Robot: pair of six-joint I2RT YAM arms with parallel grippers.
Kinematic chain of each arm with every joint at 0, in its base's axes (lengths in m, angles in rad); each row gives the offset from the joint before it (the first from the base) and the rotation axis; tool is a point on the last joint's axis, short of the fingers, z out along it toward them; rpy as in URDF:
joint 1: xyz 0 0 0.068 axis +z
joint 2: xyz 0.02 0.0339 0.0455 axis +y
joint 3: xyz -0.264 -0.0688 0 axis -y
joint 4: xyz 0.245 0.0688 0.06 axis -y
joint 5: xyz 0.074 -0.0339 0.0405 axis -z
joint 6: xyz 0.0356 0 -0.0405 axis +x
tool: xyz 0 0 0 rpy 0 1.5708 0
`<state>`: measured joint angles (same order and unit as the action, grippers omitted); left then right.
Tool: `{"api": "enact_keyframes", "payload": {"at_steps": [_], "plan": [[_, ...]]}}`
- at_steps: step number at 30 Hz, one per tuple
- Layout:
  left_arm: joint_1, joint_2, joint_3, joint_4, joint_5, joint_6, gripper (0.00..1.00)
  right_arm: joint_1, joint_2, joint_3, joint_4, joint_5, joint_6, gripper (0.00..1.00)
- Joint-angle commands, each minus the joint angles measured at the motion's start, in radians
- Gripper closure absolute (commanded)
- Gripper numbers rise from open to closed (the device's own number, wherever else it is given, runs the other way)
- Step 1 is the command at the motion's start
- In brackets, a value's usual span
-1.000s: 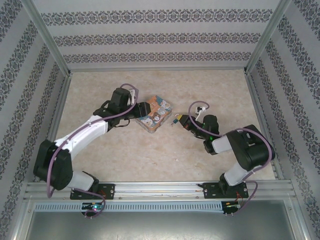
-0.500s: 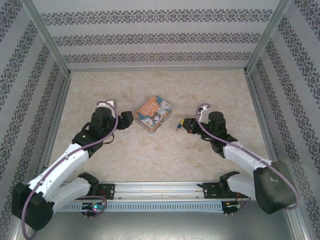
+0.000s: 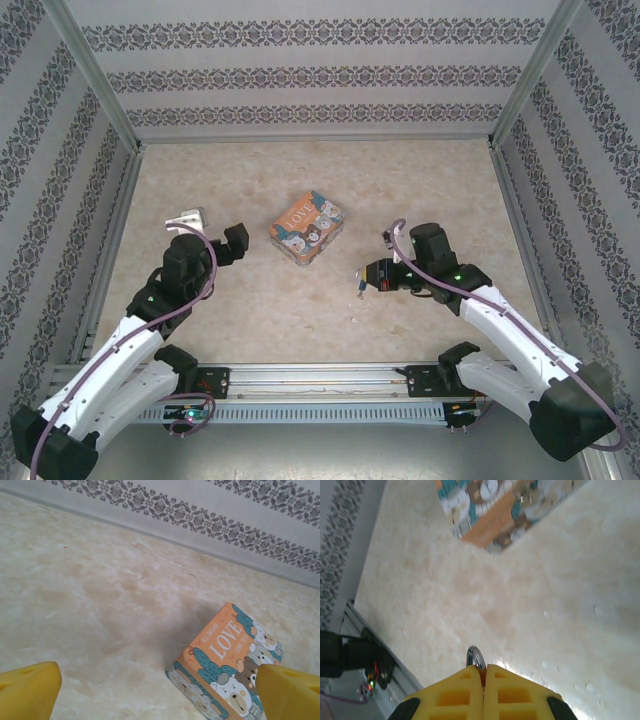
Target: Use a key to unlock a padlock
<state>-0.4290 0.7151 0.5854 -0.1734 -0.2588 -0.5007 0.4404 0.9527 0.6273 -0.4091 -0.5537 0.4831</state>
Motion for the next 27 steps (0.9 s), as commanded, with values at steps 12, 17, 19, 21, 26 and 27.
{"api": "enact_keyframes", "payload": {"at_steps": [12, 17, 19, 21, 26, 27], "plan": [[0.013, -0.112, -0.011, -0.18, -0.112, -0.037, 0.01, 0.117, 0.075, -0.059, -0.12, 0.057, 0.011, 1.0], [0.013, -0.126, -0.007, -0.211, -0.112, -0.039, 0.0, 0.132, 0.13, -0.073, -0.089, 0.046, 0.009, 1.0], [0.014, -0.126, -0.007, -0.214, -0.113, -0.038, 0.0, 0.138, 0.155, -0.077, -0.083, 0.047, 0.003, 1.0], [0.013, -0.126, -0.007, -0.209, -0.118, -0.036, 0.0, 0.14, 0.182, -0.084, -0.064, 0.046, 0.005, 1.0], [0.012, -0.124, -0.014, -0.196, -0.135, -0.032, 0.0, 0.147, 0.237, -0.104, 0.02, 0.027, 0.026, 1.0], [0.013, -0.125, -0.013, -0.196, -0.138, -0.032, 0.0, 0.15, 0.251, -0.104, 0.031, 0.025, 0.028, 1.0]]}}
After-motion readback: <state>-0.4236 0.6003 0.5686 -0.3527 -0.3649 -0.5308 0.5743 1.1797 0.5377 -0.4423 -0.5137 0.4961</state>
